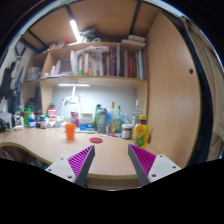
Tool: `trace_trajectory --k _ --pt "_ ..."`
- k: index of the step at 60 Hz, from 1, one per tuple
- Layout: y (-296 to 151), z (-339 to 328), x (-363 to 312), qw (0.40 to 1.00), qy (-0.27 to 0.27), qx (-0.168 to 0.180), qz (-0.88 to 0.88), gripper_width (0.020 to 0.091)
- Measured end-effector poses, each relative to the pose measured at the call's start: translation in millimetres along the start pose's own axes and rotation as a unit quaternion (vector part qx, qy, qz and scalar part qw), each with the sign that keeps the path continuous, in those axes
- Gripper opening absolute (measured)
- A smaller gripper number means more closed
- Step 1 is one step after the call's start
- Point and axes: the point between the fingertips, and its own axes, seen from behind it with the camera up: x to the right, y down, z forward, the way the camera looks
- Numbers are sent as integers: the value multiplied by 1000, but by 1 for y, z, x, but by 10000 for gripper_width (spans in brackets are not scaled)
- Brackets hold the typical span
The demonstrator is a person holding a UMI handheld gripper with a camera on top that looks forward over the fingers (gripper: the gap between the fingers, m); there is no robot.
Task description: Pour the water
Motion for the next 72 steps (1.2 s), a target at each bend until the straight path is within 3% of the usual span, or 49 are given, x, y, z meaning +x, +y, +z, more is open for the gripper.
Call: trace_trajectory --k 5,18,33,37,40,44,49,58,64,72 --pt "6 34 32 1000 13 4 15 773" --pt "45 114 102 998 51 -28 22 771" --pt "64 186 129 996 70 -35 30 764" --pt "64 193 125 996 64 -36 48 462" --pt "63 194 129 995 75 -30 56 449" --pt "63 195 129 995 80 -19 53 373" --pt "61 192 128 995 84 -7 54 320" --pt "49 194 113 996 82 -4 37 304" --pt "5 208 90 997 72 13 -17 304" --pt "-81 246 37 973 66 55 -216 302"
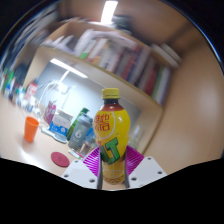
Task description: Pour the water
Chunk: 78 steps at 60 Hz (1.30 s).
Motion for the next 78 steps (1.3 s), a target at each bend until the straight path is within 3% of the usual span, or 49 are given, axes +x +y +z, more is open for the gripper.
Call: trace_trajectory --k 9,19,28,38,52,57,63,67,71,78 --pt "-66 63 -71 944 -27 24 -327 302" --pt "-94 99 -138 783 -19 64 -619 298" --pt "-114 109 -177 666 -6 111 -737 300" --pt "-110 116 -197 590 -2 122 -798 299" --pt "-121 121 -192 617 4 115 -778 302" --pt "-135 124 -177 705 3 104 -702 300" --pt "-144 127 -143 885 -3 68 -460 301" --pt "-125 125 -140 971 -51 33 -232 301" --pt "-94 122 -153 995 -96 -11 -22 302" --pt "-43 117 -176 968 -156 -57 186 302"
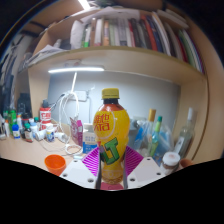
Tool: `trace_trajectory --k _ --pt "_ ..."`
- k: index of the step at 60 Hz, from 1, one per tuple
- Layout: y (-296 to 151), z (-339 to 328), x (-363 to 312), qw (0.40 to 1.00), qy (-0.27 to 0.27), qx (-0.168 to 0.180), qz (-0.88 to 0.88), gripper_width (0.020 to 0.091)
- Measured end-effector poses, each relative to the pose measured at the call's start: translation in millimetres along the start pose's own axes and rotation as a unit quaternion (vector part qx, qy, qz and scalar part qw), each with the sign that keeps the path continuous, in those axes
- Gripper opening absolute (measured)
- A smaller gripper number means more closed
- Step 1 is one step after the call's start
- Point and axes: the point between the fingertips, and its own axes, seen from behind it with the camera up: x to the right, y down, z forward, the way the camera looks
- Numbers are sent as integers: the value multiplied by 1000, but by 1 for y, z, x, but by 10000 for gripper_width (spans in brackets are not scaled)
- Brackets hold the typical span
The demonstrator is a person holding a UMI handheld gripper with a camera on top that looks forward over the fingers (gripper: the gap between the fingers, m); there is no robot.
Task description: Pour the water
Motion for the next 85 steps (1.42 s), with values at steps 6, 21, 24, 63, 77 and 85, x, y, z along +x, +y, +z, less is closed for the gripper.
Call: trace_trajectory --k 6,21,24,63,77,85 --pt "55 3 -3 1000 -3 -11 29 302" --pt "90 23 -2 998 -35 -41 45 317" --pt "91 24 -2 998 -34 -36 37 313" --pt "94 -94 1 988 -43 -50 140 788" --pt "78 -233 -11 996 -44 0 74 792" --pt "78 -298 -23 996 -58 15 64 780"
